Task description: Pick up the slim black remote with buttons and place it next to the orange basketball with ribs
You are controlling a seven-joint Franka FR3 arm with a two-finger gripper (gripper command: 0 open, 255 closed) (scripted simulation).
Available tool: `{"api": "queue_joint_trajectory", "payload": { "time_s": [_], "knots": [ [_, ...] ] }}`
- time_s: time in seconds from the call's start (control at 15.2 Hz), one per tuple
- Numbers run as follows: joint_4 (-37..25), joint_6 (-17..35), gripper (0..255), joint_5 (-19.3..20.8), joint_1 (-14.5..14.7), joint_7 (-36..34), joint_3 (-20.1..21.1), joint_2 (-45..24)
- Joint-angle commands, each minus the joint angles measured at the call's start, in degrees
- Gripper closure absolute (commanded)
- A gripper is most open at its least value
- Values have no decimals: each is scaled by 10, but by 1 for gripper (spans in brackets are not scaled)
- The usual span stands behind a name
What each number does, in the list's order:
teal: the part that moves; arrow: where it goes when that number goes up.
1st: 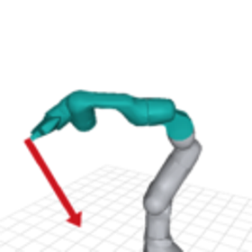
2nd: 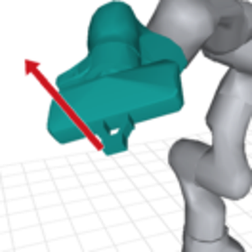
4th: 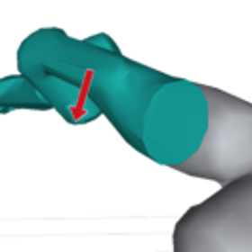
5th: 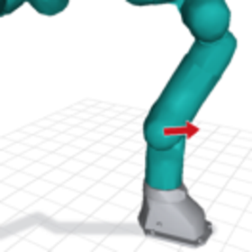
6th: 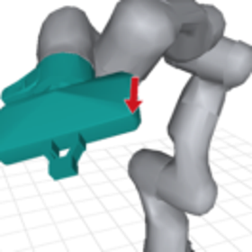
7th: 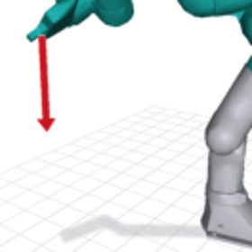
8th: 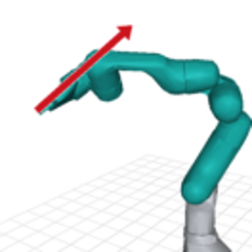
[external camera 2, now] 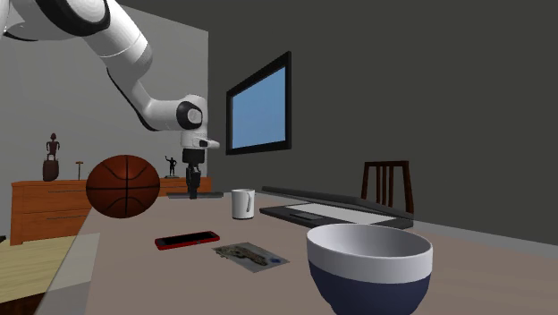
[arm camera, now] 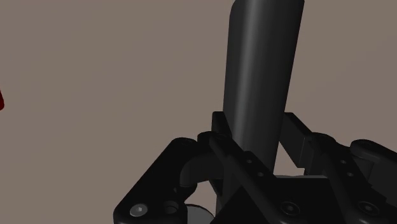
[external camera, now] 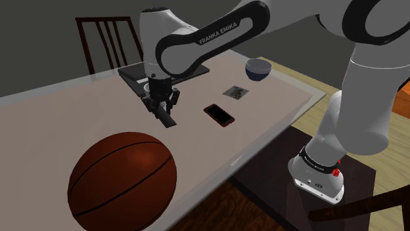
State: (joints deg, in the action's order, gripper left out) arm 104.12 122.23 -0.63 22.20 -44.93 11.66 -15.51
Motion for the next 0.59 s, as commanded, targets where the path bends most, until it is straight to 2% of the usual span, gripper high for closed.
{"api": "queue_joint_trajectory", "payload": {
  "time_s": [0.0,0.53],
  "knots": [
    [10,15,255,1,0,1,-1,-5],
    [36,69,255,6,2,0,-3,-33]
  ]
}}
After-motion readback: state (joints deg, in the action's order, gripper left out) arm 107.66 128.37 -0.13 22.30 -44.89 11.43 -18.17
